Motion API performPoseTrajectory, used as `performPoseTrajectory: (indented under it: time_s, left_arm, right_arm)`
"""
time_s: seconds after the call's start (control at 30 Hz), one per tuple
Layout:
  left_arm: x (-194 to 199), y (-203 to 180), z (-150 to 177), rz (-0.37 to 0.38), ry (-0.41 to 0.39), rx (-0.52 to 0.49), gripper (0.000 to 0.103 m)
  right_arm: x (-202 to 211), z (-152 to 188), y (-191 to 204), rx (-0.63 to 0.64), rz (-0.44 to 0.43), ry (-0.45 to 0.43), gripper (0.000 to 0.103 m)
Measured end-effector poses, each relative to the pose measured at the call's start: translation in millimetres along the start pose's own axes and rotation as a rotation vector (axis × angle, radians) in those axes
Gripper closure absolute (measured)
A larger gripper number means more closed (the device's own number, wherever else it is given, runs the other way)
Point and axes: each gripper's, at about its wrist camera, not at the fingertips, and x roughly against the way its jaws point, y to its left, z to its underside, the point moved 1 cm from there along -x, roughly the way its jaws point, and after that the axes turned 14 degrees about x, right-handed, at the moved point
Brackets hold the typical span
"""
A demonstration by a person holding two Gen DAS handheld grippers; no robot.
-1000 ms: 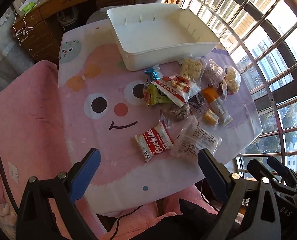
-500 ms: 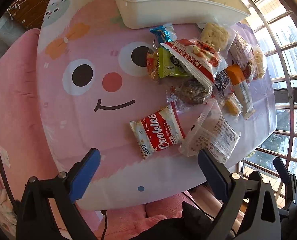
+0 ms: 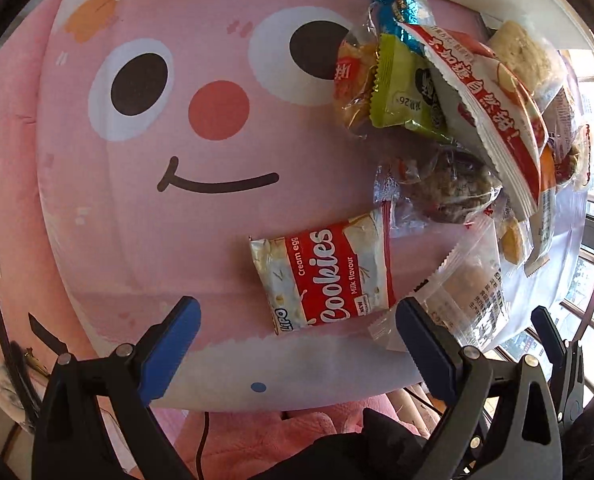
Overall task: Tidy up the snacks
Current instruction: 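Reach the left tool to the red Cookies packet while the right tool reaches the clear bread bag, then close the left tool on the Cookies packet while the right tool grasps the clear bread bag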
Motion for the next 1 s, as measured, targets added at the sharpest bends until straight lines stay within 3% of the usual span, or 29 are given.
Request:
performPoseTrajectory:
  time_s: [0.27,0.5,0.77,1.0]
  left_arm:
    - [-10,-8,-26,-0.023,0.038,0.058,0.005]
    - [-23,1,-43,-0.029,0.111,0.115,0.017]
    - [-35,7,-41,-0.014,0.142,0.147,0.02]
    - [-34,-2,-42,-0.035,0.123,0.15,0.036]
  right_arm:
    - [-24,-18,-2,0.106,-0.087,0.063,0.003]
    - [-43,-26,14,0.189,-0.148,0.135,0.008]
    - [-62,-33,8,0.175,-0.181,0.186,0.011]
    - [-68,-22,0,0.147,-0.166,0.162,0.013]
